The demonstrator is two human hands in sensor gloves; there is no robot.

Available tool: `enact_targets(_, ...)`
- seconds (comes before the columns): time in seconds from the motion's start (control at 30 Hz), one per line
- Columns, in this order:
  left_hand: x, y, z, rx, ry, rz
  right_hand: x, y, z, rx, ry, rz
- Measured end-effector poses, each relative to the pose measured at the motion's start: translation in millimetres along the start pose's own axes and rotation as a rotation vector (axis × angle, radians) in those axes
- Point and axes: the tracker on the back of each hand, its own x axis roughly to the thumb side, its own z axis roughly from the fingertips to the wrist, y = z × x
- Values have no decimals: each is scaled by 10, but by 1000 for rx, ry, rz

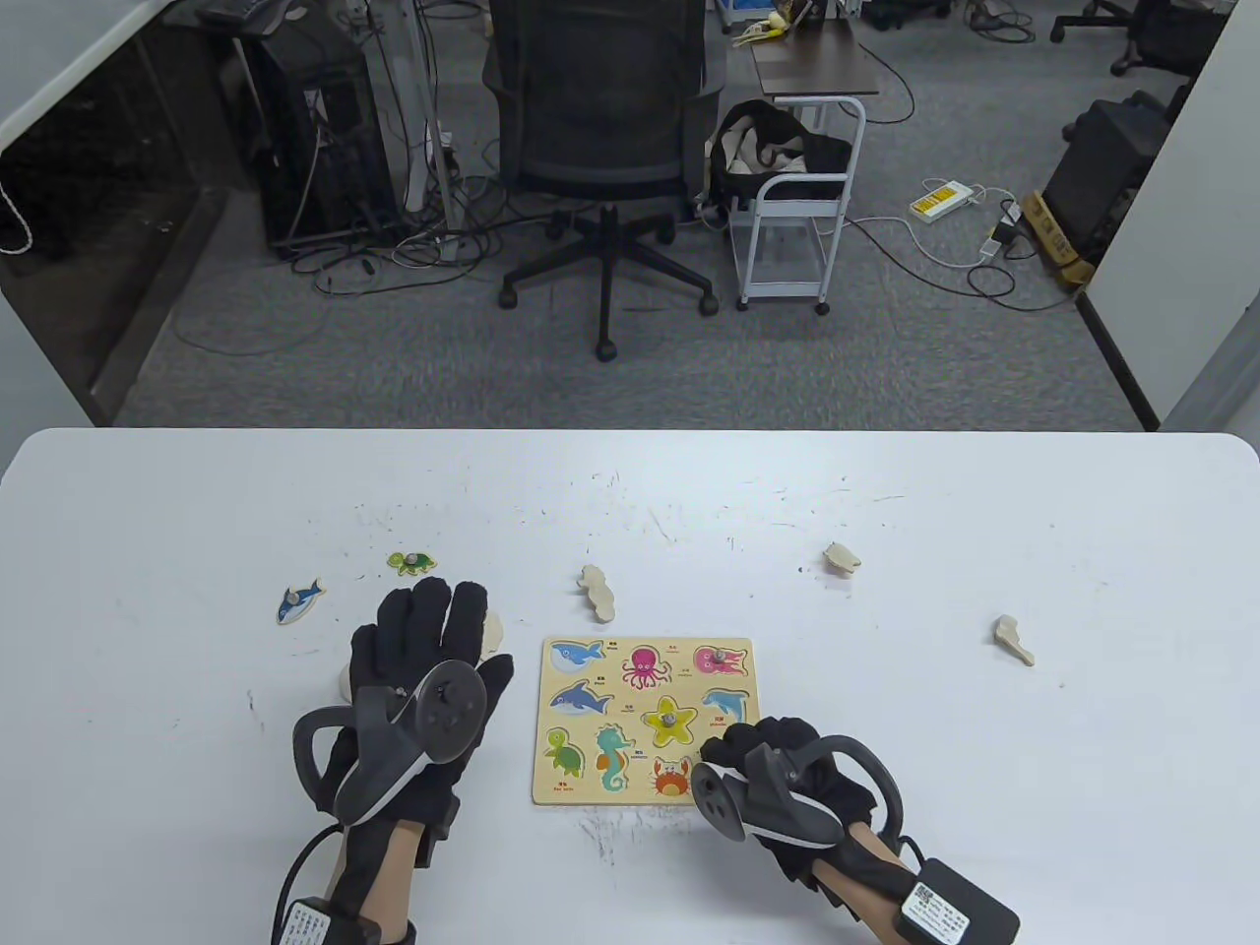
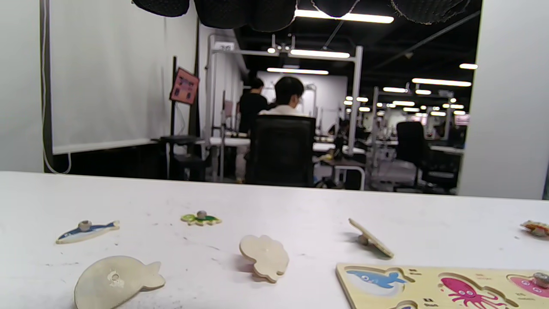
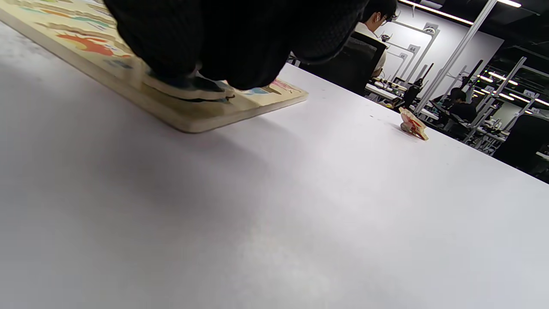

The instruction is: Fit puzzle pieces into frame

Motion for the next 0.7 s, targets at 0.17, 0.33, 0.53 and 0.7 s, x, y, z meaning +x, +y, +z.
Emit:
enact_targets(0.17, 6, 1, -1, 0, -1, -3, -2, -17, 12, -5, 1, -9)
enact_targets(0.33, 9, 0, -3, -3, 0, -5, -1, -28, 18, -7, 1, -1)
enact_targets(0.53, 17, -1, -4, -6, -1, -9, -4, -39, 18, -7, 4, 2)
enact_targets(0.7, 18, 0, -3, -7, -1, -9, -1, -41, 21, 2, 9, 3)
